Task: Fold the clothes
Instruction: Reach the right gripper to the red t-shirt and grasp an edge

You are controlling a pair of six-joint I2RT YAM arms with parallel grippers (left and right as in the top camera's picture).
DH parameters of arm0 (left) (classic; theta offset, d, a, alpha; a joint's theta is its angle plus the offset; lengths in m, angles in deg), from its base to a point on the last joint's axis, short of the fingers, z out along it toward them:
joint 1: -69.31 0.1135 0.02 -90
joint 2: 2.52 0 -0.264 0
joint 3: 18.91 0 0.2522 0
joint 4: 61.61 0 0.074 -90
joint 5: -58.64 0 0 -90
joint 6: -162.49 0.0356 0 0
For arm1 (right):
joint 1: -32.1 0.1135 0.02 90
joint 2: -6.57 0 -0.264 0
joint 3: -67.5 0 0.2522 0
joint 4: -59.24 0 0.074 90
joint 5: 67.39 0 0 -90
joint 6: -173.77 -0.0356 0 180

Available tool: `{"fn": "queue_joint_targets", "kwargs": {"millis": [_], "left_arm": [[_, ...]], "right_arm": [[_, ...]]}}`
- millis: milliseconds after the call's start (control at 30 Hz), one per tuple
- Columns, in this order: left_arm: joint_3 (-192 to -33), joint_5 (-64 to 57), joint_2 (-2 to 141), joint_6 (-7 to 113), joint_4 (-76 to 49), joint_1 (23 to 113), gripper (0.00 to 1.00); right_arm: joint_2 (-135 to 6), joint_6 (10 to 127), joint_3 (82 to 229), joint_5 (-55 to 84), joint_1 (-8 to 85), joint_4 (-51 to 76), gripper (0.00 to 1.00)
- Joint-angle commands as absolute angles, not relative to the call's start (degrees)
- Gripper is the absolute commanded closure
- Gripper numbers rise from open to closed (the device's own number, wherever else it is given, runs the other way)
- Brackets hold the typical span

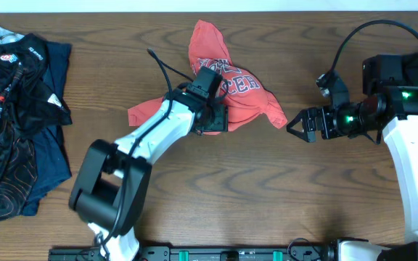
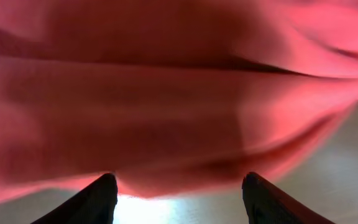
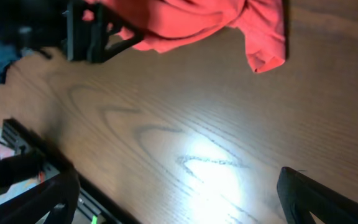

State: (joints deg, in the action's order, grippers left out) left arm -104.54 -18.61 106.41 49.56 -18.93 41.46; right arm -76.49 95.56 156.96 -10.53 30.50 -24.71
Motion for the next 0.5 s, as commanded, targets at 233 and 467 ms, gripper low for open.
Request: {"fn": "queue_joint_targets", "kwargs": {"millis": [233,467], "left_arm": [[-105.0,-16.1,110.9,47.9,-21.2,44.7,0.94],[-109.1,-16.0,108.6,47.3,-19.7,46.4,0.94]], "right_arm": [[-75.4,98.1,158.2,-12.4,32.9,-25.7,0.01],[-75.4,98.1,158.2,-12.4,32.9,-25.2,0.01]]}}
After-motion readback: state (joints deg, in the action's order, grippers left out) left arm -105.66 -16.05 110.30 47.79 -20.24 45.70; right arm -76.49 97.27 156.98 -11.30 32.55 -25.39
